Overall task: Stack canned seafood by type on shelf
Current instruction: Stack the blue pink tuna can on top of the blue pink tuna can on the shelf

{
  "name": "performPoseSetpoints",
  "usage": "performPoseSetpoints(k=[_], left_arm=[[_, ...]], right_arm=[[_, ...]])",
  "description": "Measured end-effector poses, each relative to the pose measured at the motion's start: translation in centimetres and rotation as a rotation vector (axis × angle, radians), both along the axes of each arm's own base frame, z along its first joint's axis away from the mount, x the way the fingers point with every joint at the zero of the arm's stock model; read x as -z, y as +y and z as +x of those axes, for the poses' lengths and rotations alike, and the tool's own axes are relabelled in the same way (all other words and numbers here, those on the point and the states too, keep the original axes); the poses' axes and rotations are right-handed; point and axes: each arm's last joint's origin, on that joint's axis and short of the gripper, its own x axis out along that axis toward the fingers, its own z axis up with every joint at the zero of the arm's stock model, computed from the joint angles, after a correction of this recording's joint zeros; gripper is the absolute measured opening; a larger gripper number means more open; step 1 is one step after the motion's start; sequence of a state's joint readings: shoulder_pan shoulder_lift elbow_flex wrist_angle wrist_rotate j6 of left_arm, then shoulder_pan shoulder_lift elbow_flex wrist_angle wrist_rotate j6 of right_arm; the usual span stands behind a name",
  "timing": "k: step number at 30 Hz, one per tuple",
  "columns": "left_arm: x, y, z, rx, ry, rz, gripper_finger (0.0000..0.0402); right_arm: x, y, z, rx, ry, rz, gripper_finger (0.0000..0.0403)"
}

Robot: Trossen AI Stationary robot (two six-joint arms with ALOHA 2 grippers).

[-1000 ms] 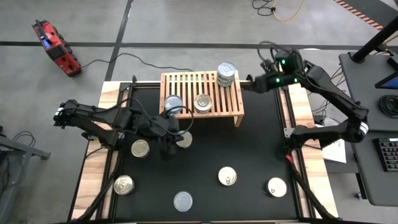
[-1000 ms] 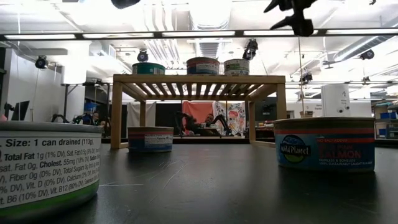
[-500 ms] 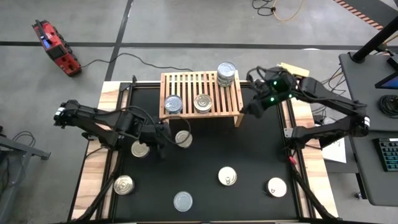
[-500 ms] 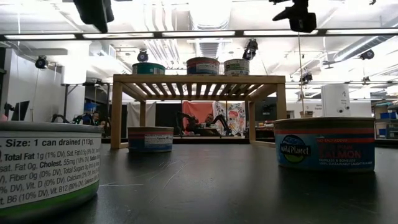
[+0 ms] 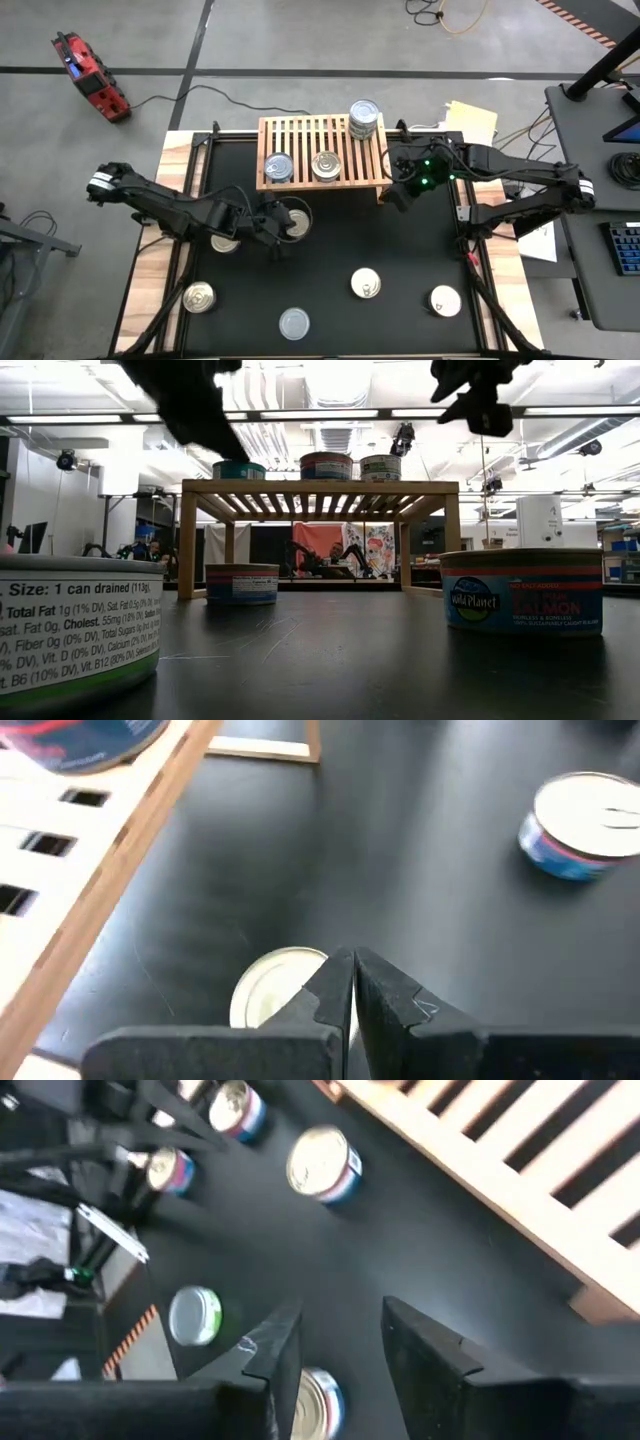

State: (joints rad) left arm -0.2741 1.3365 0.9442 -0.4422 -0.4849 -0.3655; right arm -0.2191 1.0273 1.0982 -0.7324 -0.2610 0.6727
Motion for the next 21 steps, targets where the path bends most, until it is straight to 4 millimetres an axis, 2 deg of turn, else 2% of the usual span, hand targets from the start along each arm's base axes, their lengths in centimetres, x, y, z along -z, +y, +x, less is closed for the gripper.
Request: performPoseSetpoints(k=[6, 10, 21], left_arm=[[4.7, 0.1, -1.0, -0.086, -0.069, -0.094, 0.0000], [6.7, 0.2, -1.8, -0.129, -0.099, -0.151, 0.0000], [8.5, 0.7, -2.8, -0.195, -0.115, -0.091, 0.0000]], right_arm=[[1.4, 0.2, 1.1, -0.018, -0.121, -0.031, 0.0102], [2.5, 1.3, 1.8, -0.055, -0.207, -0.041, 0.0084], [5.0, 4.4, 1.9, 0.005, -0.154, -0.166, 0.0033]])
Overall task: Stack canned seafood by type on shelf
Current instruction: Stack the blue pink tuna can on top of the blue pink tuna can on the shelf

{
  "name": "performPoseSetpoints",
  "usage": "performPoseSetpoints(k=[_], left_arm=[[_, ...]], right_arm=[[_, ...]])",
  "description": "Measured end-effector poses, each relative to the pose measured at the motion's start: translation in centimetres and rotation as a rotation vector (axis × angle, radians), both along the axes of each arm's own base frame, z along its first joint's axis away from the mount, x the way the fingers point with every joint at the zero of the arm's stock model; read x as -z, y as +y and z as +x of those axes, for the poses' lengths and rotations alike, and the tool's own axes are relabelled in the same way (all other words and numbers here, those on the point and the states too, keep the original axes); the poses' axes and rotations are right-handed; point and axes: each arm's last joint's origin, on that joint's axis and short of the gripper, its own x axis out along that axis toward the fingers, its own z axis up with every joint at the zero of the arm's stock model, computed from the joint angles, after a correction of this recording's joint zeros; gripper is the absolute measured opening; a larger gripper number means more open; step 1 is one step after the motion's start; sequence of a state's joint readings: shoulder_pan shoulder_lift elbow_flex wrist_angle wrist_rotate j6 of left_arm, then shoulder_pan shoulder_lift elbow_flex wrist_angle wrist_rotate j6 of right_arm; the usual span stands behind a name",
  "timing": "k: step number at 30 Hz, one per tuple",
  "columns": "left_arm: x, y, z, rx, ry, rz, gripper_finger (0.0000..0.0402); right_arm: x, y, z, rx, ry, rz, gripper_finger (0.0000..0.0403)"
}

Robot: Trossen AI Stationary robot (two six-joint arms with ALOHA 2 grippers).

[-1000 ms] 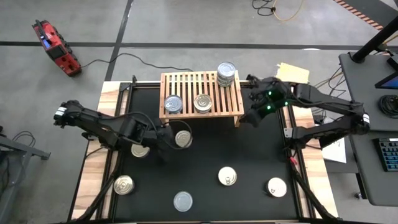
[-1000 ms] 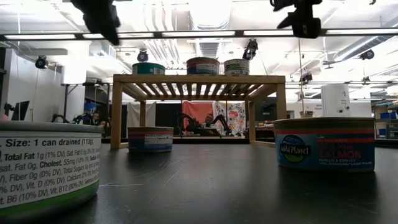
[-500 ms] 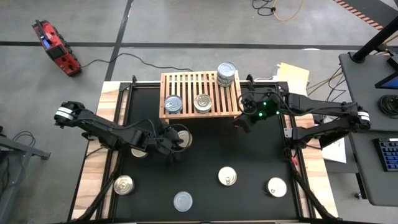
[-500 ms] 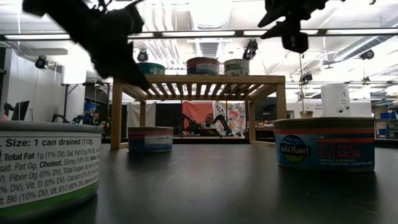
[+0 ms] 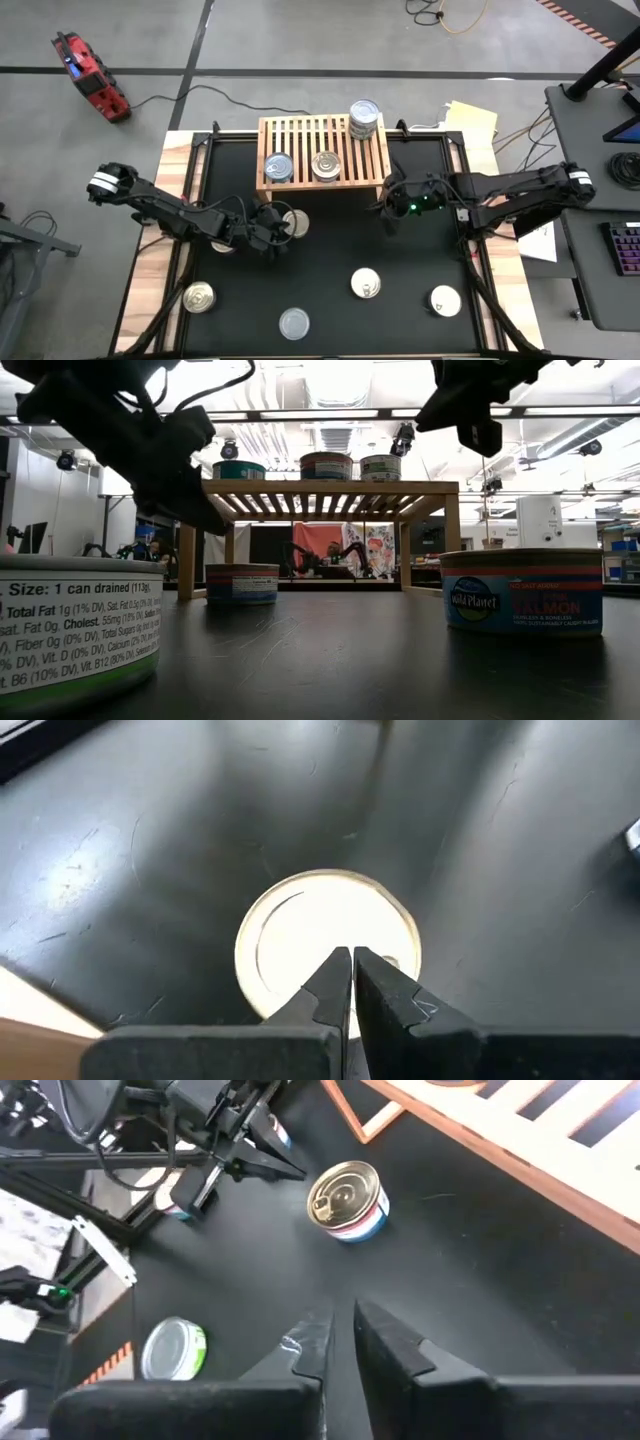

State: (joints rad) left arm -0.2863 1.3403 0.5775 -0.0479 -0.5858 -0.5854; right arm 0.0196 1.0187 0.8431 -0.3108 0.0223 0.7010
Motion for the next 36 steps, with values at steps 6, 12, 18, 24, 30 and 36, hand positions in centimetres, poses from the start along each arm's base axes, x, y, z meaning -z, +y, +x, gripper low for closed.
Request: performPoseSetpoints(k=[6, 12, 18, 24, 30, 36], left_arm=[[0.6, 0.1, -0.4, 0.000, -0.003, -0.001, 0.0000], [0.7, 0.1, -0.4, 0.001, -0.004, -0.001, 0.0000], [0.5, 0.1, -0.2, 0.002, -0.029, -0.006, 0.0000], [1.8, -0.2, 0.6, -0.003, -0.024, 0.000, 0.0000], [3.0, -0.6, 2.2, -0.005, 0.020, 0.011, 0.0000], [3.6, -1.2, 3.8, 0.023, 0.043, -0.012, 0.0000]], right_arm=[[0.1, 0.5, -0.1, 0.021, 0.007, -0.040, 0.0015], [0.3, 0.6, -0.1, 0.026, 0.013, -0.065, 0.0011], [0.7, 0.5, -0.2, 0.049, 0.026, -0.081, 0.0013], [1.0, 0.4, -0.2, 0.076, 0.033, -0.099, 0.0013], [1.0, 0.4, -0.3, 0.080, 0.034, -0.094, 0.0013], [1.0, 0.4, -0.3, 0.088, 0.033, -0.079, 0.0013]])
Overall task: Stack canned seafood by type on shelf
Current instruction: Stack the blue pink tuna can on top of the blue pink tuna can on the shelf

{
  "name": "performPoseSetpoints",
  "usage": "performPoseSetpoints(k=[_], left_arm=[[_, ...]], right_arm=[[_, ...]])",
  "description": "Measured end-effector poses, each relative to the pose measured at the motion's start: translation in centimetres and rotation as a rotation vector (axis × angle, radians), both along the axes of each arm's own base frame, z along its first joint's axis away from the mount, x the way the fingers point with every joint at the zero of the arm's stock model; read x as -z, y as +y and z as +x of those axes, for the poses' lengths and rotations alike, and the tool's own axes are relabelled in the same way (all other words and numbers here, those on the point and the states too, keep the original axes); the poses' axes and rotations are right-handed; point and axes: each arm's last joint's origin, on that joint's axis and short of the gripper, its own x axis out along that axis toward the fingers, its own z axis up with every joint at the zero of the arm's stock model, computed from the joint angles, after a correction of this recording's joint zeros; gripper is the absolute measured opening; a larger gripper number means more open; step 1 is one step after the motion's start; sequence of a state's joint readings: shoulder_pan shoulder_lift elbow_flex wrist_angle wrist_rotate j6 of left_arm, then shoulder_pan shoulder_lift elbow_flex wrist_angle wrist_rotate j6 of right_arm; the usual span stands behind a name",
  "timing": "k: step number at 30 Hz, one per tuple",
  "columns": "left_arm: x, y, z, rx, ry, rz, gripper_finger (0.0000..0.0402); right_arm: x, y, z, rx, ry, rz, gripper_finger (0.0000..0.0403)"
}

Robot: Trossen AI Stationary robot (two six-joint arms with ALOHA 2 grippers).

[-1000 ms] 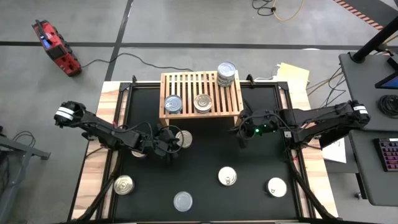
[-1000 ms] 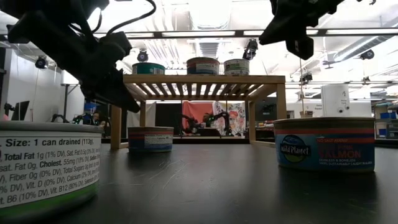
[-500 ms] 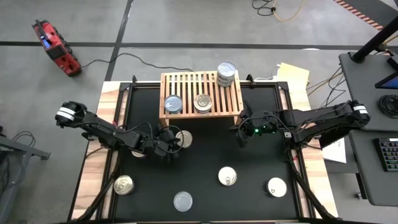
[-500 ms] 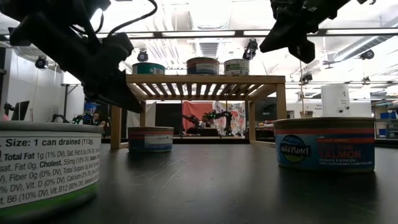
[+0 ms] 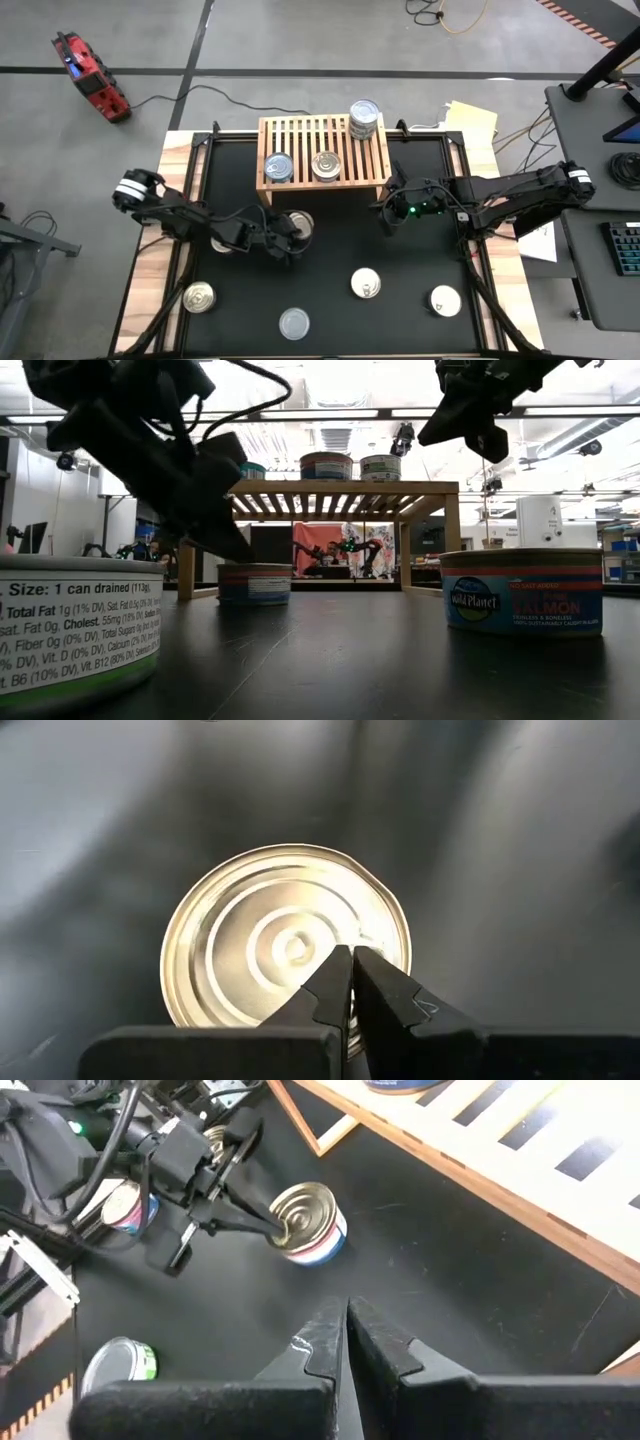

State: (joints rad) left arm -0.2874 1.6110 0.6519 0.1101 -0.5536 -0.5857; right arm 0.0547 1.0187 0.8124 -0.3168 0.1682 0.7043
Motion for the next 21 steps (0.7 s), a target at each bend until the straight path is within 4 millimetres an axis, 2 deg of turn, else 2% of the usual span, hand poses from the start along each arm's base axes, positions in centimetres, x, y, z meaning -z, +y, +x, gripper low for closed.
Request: performPoseSetpoints(k=[12, 17, 21], left_arm=[[-0.8, -1.4, 2.4, 0.210, 0.019, -0.038, 0.0000], [-1.0, -2.1, 3.6, 0.247, 0.004, -0.068, 0.0000], [-2.1, -2.4, 4.4, 0.283, -0.020, -0.036, 0.0000]], right_arm=[[0.3, 0.7, -0.1, 0.005, -0.001, 0.105, 0.0013], [1.4, 2.3, 0.1, 0.008, 0.037, 0.197, 0.0013], [2.9, 3.3, 1.0, 0.008, 0.103, 0.227, 0.0013]])
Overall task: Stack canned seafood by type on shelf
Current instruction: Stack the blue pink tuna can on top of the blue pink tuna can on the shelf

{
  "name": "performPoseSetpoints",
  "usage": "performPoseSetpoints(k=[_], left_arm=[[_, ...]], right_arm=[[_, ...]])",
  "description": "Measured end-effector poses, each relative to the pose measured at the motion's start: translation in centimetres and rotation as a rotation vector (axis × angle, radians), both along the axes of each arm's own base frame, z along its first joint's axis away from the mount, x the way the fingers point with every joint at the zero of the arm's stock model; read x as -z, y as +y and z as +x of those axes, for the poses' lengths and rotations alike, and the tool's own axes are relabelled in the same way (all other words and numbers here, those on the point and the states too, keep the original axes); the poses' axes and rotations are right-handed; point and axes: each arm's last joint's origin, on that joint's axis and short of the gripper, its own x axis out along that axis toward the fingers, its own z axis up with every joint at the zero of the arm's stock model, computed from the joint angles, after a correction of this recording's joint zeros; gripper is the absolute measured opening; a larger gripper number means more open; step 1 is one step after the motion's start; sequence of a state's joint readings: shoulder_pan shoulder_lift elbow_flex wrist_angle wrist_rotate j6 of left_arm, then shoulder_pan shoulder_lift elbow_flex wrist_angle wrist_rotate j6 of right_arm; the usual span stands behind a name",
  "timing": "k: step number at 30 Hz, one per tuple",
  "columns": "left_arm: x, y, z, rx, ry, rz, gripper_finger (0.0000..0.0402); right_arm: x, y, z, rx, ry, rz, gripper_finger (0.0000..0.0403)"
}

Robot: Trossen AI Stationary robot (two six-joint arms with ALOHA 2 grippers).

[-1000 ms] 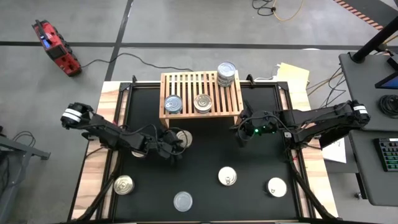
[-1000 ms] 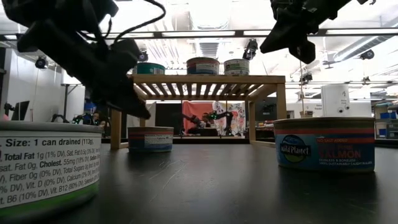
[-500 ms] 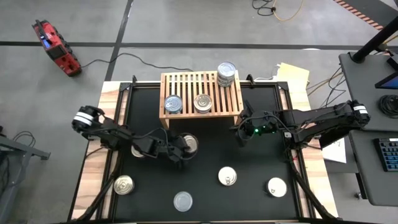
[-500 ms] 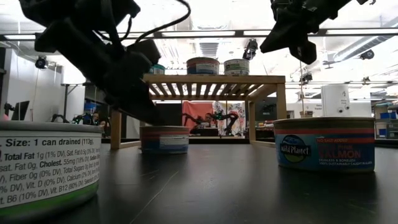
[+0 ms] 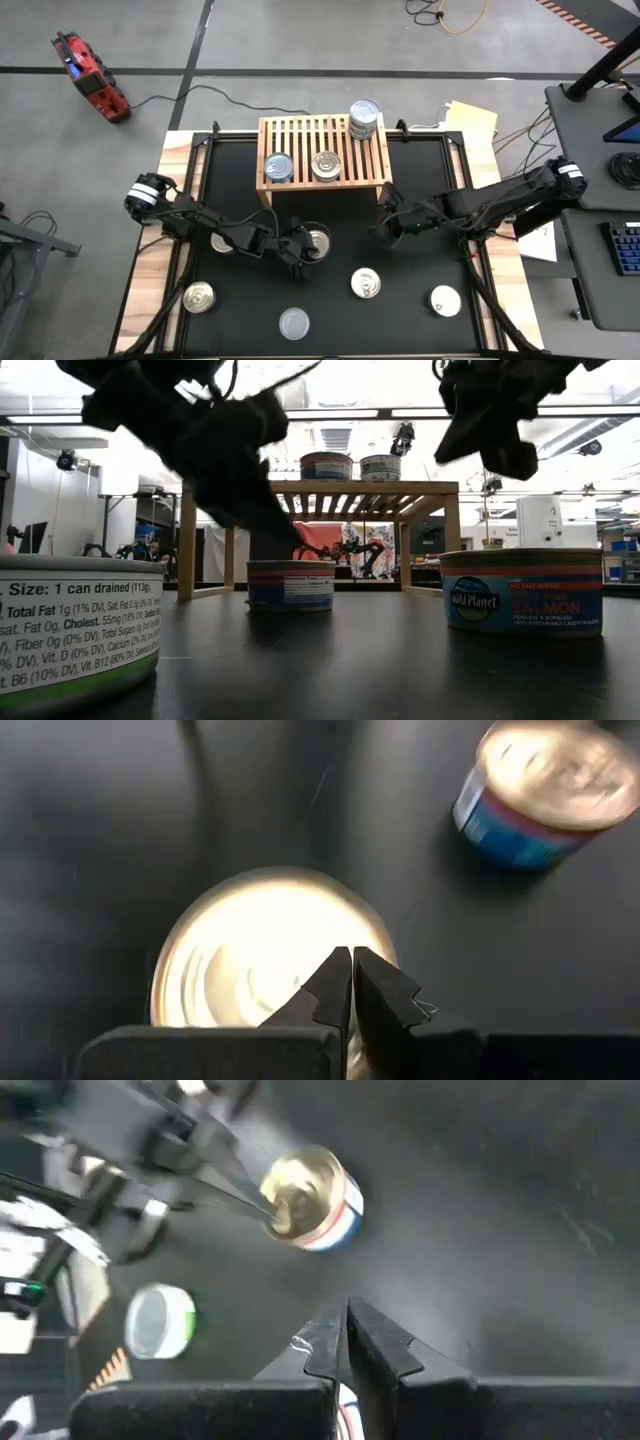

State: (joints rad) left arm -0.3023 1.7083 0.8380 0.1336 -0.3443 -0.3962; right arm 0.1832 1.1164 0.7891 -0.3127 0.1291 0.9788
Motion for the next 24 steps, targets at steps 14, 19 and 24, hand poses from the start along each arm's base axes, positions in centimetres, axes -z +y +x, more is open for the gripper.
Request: performPoseSetpoints(k=[14, 19, 24], left_arm=[[-2.7, 0.8, -1.9, -0.022, 0.060, 0.062, 0.0000], [-1.9, 1.1, -3.0, -0.027, 0.084, 0.059, 0.0000], [-0.9, 1.2, -3.4, -0.063, 0.048, 0.005, 0.0000]], right_arm=[[5.4, 0.9, 5.2, -0.008, 0.044, 0.094, 0.0013], [6.1, 0.4, 6.2, 0.050, 0.002, 0.140, 0.0013], [6.9, -0.3, 6.9, 0.087, -0.002, 0.183, 0.0013]])
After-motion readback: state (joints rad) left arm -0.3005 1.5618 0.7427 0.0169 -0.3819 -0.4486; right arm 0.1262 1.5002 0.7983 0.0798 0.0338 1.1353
